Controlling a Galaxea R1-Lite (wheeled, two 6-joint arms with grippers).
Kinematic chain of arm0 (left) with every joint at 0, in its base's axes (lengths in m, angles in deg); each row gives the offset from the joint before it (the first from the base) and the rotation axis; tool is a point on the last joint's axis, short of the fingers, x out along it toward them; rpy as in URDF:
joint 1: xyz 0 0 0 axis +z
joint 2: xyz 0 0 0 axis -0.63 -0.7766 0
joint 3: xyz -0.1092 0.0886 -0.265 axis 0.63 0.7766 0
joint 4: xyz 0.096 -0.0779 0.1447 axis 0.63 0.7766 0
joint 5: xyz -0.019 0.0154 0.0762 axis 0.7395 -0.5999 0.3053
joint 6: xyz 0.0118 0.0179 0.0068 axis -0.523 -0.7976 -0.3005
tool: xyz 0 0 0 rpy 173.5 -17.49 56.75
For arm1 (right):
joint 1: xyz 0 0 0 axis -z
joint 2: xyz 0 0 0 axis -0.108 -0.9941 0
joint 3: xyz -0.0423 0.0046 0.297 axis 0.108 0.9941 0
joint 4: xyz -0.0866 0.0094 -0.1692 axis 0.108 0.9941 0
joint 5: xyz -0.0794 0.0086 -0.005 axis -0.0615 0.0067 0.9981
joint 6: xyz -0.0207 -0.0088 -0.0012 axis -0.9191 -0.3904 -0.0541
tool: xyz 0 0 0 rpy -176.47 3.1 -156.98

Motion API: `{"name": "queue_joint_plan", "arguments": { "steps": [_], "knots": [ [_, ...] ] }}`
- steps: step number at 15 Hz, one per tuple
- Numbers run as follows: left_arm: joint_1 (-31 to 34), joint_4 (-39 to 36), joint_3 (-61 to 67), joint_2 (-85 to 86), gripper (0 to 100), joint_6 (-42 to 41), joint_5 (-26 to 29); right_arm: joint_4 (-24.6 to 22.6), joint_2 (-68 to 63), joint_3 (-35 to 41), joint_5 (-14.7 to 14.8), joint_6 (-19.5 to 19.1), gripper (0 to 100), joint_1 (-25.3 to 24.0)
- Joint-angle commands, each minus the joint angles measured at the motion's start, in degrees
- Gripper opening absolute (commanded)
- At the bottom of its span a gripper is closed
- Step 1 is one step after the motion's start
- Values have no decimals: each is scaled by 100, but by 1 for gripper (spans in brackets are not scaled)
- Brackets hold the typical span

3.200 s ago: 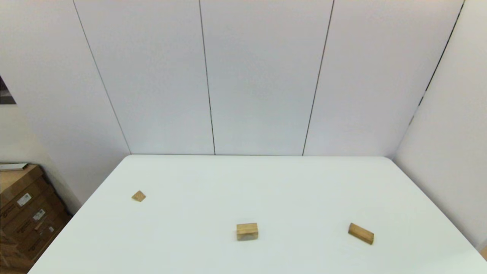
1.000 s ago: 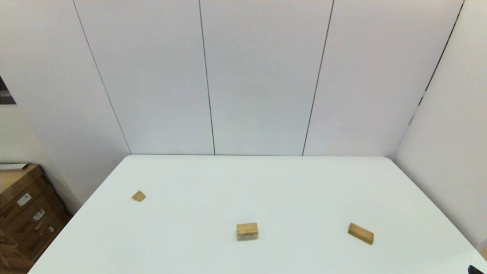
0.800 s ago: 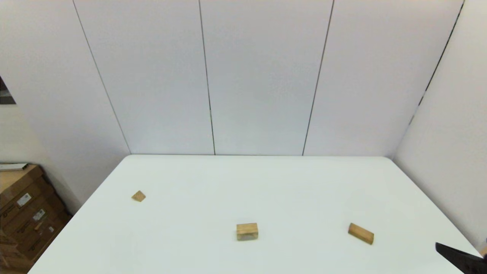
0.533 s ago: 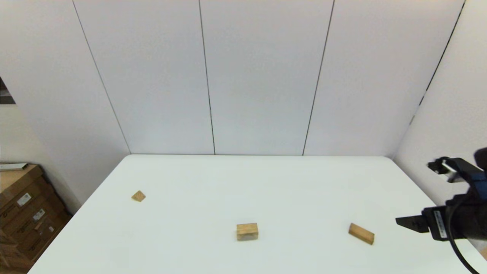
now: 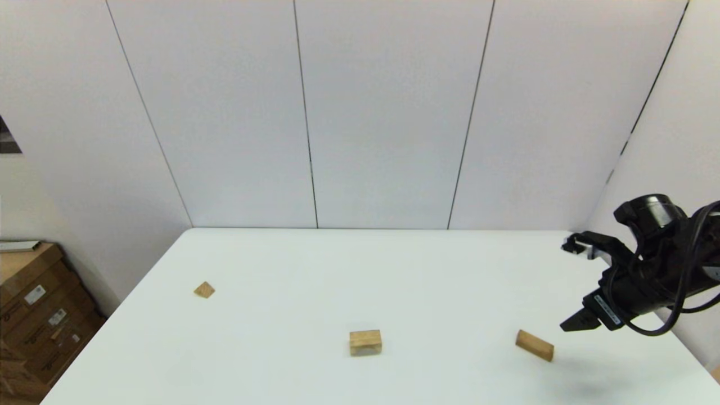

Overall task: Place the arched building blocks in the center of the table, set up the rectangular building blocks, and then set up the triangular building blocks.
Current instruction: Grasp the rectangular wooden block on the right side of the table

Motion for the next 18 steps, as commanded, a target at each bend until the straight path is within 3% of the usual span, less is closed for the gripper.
{"name": "queue_joint_plan", "arguments": {
  "steps": [1,6,18],
  "knots": [
    [0,7,0,-9,100,5,-4,102,-131,-67,-53,-1106,100,-15],
    [0,7,0,-9,100,5,-4,603,-184,-120,44,-1581,100,-305],
    [0,7,0,-9,100,-4,-4,516,-1485,-603,158,-1326,100,-806]
  ]
}}
